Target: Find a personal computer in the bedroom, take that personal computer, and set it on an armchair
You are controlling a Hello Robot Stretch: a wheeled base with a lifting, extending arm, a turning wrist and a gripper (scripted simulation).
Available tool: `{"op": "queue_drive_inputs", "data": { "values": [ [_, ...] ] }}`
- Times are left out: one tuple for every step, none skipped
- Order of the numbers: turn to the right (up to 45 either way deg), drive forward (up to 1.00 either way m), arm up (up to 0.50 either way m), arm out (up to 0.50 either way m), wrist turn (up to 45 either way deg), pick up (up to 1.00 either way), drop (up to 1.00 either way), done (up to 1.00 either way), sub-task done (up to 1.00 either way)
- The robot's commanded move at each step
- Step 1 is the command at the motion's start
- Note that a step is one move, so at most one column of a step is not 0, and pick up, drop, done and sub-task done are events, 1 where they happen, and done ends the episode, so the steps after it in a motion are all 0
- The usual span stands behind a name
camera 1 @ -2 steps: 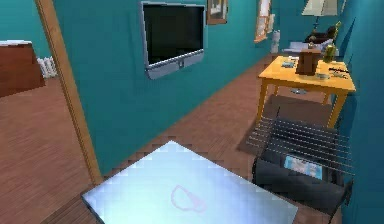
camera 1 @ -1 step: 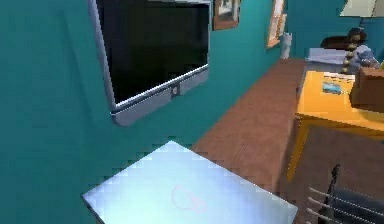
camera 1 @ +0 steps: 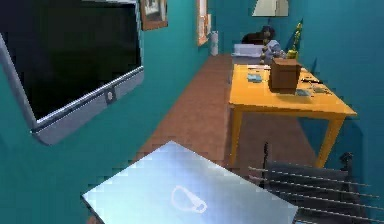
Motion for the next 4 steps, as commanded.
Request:
{"op": "queue_drive_inputs", "data": {
  "values": [
    [0.0, 0.15, 0.00, 0.00, 0.0, 0.00, 0.00, 0.00, 0.00],
    [-9.0, 0.00, 0.00, 0.00, 0.0, 0.00, 0.00, 0.00, 0.00],
    [0.0, 1.00, 0.00, 0.00, 0.0, 0.00, 0.00, 0.00, 0.00],
    [-6.0, 0.00, 0.00, 0.00, 0.0, 0.00, 0.00, 0.00, 0.00]
  ]
}}
